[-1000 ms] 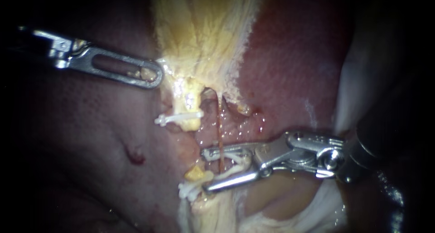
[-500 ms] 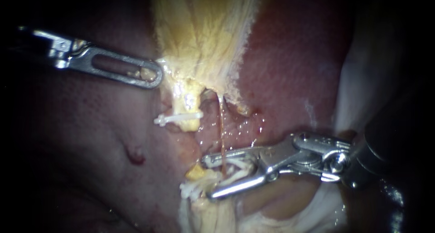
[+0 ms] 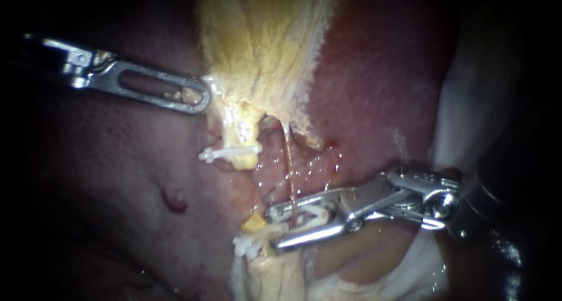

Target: Clipping first clip right tube

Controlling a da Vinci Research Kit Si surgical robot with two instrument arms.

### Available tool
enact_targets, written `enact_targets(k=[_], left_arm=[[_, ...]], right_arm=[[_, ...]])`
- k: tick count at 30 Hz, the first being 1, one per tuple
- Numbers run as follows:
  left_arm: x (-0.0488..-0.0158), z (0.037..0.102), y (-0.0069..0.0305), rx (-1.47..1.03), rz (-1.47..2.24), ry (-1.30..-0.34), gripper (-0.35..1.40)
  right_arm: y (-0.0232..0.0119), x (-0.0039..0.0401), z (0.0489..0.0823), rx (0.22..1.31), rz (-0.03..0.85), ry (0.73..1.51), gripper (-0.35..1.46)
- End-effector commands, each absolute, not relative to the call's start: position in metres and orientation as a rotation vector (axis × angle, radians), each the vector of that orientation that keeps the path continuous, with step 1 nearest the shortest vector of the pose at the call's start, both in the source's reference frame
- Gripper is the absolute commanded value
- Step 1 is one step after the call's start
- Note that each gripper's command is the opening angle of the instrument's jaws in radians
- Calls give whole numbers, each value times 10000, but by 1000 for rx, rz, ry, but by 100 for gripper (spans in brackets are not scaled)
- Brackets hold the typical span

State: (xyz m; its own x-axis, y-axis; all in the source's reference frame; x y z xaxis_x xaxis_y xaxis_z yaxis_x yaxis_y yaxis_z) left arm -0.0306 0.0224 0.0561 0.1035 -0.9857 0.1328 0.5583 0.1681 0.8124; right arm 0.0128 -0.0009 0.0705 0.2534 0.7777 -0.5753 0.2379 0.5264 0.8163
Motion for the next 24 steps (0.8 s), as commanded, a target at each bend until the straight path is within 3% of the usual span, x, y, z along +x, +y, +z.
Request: enact_targets(k=[1, 7, 13, 24], left_arm=[[-306, 561, 224, 681, -1279, -792, -35], [-306, 561, 224, 678, -1281, -792, -35], [-306, 561, 224, 678, -1281, -792, -35], [-306, 562, 224, 678, -1281, -792, -35]], right_arm=[[-9, 127, 704, 1003, 468, 1301, -5], [-9, 127, 704, 1012, 476, 1295, -35], [-12, 125, 704, 1061, 527, 1261, -35], [-12, 125, 704, 1062, 526, 1261, -35]])
